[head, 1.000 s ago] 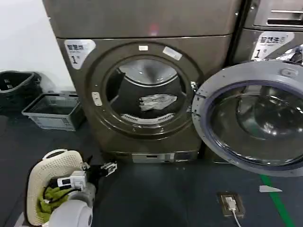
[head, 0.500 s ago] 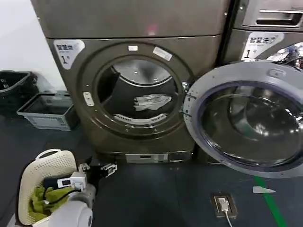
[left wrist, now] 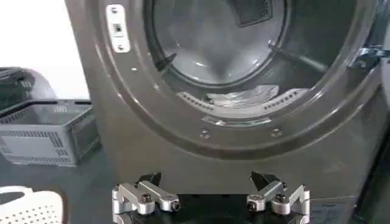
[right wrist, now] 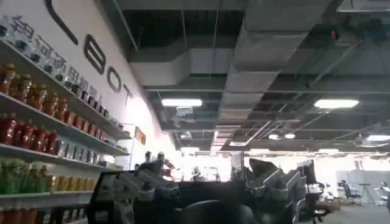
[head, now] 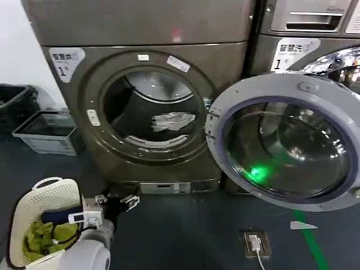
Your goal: Grasp the clothes from the dryer.
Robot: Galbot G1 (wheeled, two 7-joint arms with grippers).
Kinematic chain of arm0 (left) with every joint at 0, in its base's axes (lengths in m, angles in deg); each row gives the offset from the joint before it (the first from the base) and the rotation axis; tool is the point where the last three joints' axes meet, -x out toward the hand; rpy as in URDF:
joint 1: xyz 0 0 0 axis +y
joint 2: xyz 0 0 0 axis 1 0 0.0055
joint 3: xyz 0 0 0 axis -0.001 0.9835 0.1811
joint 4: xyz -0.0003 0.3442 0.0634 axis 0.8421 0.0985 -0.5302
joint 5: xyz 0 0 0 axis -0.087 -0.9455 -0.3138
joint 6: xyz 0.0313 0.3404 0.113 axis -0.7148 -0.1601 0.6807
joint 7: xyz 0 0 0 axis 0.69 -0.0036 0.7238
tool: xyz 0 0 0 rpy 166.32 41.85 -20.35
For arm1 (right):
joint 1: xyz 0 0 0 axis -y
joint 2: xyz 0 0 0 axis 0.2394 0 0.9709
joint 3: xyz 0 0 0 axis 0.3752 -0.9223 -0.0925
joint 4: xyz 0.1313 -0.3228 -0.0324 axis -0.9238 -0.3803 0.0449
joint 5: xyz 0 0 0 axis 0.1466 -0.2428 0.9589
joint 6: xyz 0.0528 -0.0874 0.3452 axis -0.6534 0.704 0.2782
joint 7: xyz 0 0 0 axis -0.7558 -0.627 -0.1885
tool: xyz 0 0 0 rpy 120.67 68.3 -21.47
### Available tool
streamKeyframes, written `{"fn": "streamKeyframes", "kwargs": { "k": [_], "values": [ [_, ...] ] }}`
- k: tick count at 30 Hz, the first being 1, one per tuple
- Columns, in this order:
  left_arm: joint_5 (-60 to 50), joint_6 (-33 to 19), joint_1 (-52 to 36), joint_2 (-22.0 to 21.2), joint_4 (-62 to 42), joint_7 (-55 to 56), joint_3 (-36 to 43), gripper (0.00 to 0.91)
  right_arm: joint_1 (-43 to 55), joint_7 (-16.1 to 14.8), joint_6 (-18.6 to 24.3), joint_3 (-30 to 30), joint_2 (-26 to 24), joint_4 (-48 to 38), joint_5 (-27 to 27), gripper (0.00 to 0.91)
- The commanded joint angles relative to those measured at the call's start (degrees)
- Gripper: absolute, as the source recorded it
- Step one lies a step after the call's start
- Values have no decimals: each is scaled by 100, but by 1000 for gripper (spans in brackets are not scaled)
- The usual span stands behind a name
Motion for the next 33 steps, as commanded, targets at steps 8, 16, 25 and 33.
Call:
{"fn": "streamKeyframes", "kwargs": {
  "k": [8,16,25,33],
  "values": [
    [1,281,-9,-5,15,-17,17,907,-7,128,99,47,80,77,215,907],
    [-1,281,-29,-6,2,-33,20,907,-17,183,166,73,190,193,399,907],
    [-7,281,-56,-9,-15,-42,22,907,-32,172,224,101,208,184,458,907],
    [-41,281,-43,-29,-7,-57,30,907,-48,186,258,114,248,137,472,907]
  ]
}}
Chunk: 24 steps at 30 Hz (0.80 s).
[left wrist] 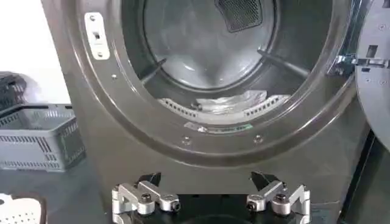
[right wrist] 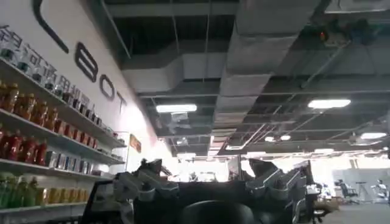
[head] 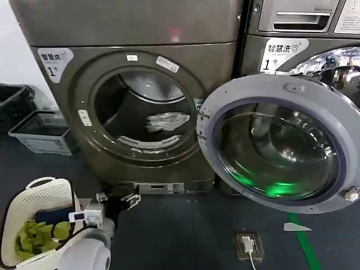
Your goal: Grasp the clothes from the dryer.
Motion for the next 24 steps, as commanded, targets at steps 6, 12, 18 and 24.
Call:
{"fn": "streamKeyframes", "kwargs": {
  "k": [6,12,18,24],
  "values": [
    [-23,281,37,-15,8,-8,10,907,6,1,29,-2,17,-5,34,907],
    [-25,281,34,-23,8,-11,27,907,11,3,27,-2,17,8,38,907],
    [-22,281,26,-17,-2,-15,27,907,8,1,27,-1,24,17,42,907],
    [-20,281,16,-14,-10,-16,30,907,0,7,22,15,26,5,42,907]
  ]
}}
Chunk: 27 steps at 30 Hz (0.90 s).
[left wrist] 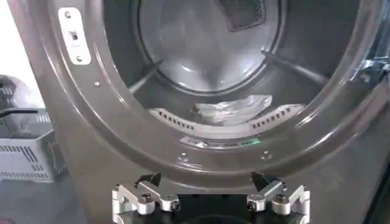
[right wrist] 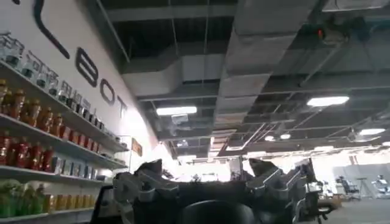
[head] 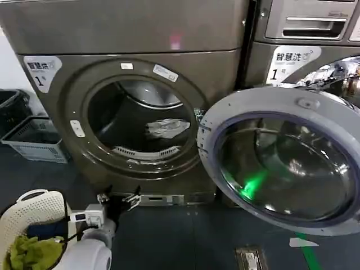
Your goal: Grasp the clothes from the dryer.
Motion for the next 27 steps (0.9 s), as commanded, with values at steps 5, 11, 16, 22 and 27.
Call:
{"fn": "streamKeyframes", "kwargs": {
  "k": [5,11,16,22,27],
  "values": [
    [-12,281,-4,1,-33,-1,8,907,-27,0,4,21,10,-23,3,907],
    [-52,281,0,2,-25,-9,29,907,-32,0,4,45,20,-43,2,907],
    [-48,281,0,-4,-22,-6,40,907,-58,0,6,64,13,-67,4,907],
    [-84,281,-3,-5,-43,-2,34,907,-101,-1,16,99,7,-116,1,907],
    [-128,281,-7,-2,-56,5,59,907,-87,-5,14,88,20,-99,1,907]
  ]
}}
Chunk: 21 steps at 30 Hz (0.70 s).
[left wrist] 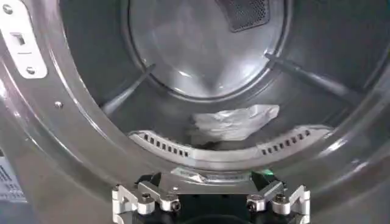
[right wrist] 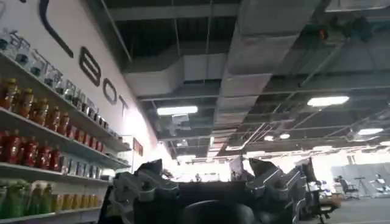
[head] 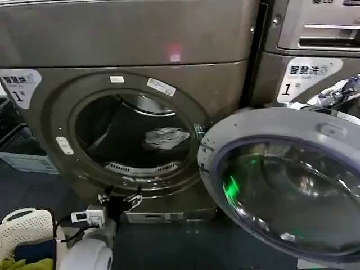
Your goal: Grasp the clothes from the dryer.
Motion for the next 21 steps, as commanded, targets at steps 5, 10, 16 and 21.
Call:
{"fn": "streamKeyframes", "kwargs": {
  "k": [5,10,16,21],
  "values": [
    [-8,281,-6,6,-7,8,10,907,10,-5,10,-22,20,3,-2,907],
    [-14,281,4,5,-15,13,8,907,7,-5,13,-3,15,-25,-1,907],
    [-31,281,4,3,-15,26,25,907,19,-8,13,-12,21,-24,-1,907],
    [-20,281,0,22,-16,26,26,907,12,-11,13,-11,17,-25,0,907]
  ]
}}
